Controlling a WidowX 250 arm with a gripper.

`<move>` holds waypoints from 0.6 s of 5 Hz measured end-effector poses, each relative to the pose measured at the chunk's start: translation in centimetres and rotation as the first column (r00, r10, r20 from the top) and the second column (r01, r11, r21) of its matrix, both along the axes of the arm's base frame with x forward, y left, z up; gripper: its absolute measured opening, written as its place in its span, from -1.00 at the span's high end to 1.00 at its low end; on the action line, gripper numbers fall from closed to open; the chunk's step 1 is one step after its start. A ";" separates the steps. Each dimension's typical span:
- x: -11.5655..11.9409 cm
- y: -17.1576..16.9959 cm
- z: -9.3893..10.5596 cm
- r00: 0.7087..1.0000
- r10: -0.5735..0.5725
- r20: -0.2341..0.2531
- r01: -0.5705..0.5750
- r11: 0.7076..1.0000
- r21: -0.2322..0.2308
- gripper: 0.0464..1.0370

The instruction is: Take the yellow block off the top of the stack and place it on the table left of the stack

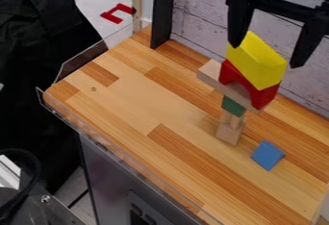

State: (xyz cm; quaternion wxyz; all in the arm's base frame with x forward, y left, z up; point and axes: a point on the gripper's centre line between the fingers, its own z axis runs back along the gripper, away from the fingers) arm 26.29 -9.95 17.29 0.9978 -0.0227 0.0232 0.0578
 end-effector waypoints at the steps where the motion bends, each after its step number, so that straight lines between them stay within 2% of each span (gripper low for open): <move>1: -0.1 0.0 -1.0 0.999 0.002 -0.035 -0.002 1.000 0.010 -0.92; 2: 0.0 0.2 -1.6 0.990 0.140 -0.007 -0.140 0.990 -0.033 -0.92; 3: -0.4 1.5 -0.7 0.923 0.379 0.060 -0.372 0.922 -0.104 -0.92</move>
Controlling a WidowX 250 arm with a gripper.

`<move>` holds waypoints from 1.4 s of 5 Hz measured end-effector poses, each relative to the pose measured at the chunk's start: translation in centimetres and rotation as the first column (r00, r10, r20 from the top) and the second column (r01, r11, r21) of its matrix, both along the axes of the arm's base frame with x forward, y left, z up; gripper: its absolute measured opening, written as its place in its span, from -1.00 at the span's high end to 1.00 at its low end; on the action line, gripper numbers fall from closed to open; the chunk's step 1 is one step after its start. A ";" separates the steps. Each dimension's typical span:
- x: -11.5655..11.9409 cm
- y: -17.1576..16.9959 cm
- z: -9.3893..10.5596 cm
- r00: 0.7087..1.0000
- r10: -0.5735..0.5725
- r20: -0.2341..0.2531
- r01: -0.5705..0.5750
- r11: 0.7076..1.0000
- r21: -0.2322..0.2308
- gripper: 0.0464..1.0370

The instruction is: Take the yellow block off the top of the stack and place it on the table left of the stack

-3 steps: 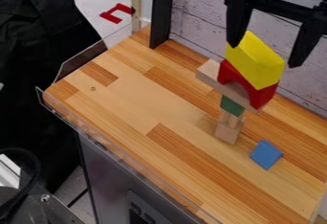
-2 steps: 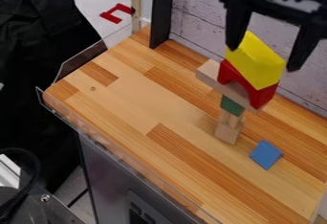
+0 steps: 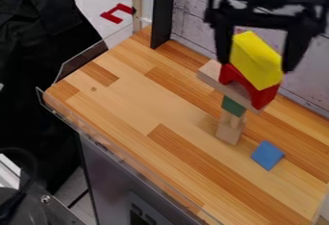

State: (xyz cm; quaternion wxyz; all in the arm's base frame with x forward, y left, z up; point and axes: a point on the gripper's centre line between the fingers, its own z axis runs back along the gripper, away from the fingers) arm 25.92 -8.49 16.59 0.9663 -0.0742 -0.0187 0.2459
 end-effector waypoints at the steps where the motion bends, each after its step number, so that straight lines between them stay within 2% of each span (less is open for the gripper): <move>1: 0.0 0.4 1.3 0.992 0.116 0.053 -0.115 0.993 -0.022 -0.92; 2: 0.5 0.6 1.7 0.975 0.206 0.083 -0.203 0.978 -0.052 -0.92; 4: 2.5 0.9 2.2 0.900 0.425 0.094 -0.413 0.902 -0.122 -0.92; 5: 3.2 1.4 1.8 0.872 0.486 0.061 -0.475 0.869 -0.136 -0.92; 6: 3.7 1.7 1.5 0.895 0.446 -0.003 -0.444 0.891 -0.091 -0.92; 7: 3.5 2.2 1.1 0.905 0.422 -0.051 -0.425 0.903 -0.068 -0.92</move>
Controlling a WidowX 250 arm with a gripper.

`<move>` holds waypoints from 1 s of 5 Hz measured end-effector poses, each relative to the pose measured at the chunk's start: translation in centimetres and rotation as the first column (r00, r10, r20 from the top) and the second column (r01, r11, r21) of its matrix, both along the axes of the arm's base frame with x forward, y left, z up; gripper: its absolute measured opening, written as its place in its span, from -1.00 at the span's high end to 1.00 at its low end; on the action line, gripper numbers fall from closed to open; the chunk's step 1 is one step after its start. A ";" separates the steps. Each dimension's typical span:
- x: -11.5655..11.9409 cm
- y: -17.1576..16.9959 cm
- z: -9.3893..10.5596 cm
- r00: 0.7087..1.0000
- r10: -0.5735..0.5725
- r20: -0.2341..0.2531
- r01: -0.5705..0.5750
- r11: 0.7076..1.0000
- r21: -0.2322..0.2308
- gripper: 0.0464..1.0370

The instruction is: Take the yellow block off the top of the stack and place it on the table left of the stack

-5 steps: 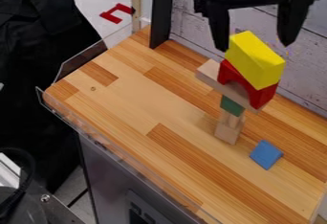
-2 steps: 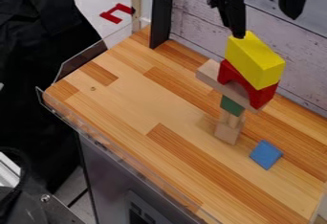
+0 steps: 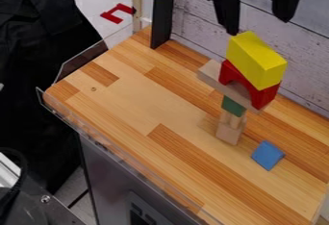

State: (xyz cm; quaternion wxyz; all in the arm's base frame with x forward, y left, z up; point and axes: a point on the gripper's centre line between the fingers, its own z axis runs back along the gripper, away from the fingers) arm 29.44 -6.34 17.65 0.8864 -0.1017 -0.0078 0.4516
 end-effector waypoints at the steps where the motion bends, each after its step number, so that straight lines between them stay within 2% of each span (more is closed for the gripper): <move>1: 0.1 -0.1 -0.4 1.000 -0.012 -0.014 0.012 1.000 -0.009 -0.92; 4: 0.5 -0.9 -2.4 0.997 0.007 -0.072 -0.008 1.000 -0.017 -0.92; 5: 0.3 -1.0 -3.8 0.990 0.001 -0.138 -0.003 1.000 -0.012 -0.86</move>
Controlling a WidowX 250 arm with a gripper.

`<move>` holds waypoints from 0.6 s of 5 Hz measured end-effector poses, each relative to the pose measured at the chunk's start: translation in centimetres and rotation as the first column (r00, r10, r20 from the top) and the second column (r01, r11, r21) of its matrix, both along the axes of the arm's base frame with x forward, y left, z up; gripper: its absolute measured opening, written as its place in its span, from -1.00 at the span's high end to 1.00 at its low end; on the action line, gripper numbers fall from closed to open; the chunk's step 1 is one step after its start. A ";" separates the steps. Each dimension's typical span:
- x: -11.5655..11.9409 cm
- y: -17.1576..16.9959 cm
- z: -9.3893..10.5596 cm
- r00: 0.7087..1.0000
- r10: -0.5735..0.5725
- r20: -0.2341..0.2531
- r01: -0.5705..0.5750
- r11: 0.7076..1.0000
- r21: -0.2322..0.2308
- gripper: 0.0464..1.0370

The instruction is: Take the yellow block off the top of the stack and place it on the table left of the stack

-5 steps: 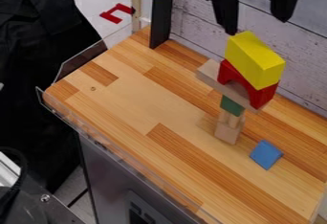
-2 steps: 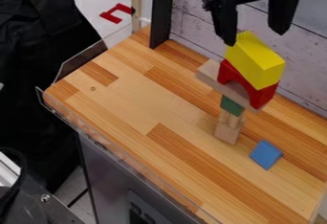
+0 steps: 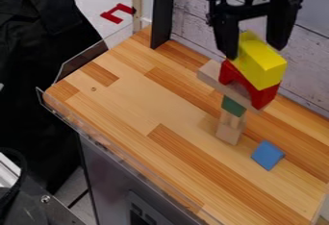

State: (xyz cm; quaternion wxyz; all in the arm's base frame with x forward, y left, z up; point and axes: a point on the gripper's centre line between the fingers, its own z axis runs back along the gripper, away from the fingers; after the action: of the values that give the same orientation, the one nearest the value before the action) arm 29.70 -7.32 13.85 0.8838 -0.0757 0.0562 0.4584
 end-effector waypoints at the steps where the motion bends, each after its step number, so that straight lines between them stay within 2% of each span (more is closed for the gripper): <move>1: -0.5 -0.2 -0.4 0.999 -0.003 -0.046 0.002 1.000 -0.018 -0.42; 2: -0.5 -0.3 -0.4 0.999 -0.010 -0.046 0.009 1.000 -0.021 -0.02; 3: -0.4 -0.2 -0.3 0.999 -0.004 -0.044 0.003 0.999 -0.032 -0.02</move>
State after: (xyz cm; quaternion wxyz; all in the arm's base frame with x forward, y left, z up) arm 29.29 -7.56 13.53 0.8818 -0.0795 0.0829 0.4575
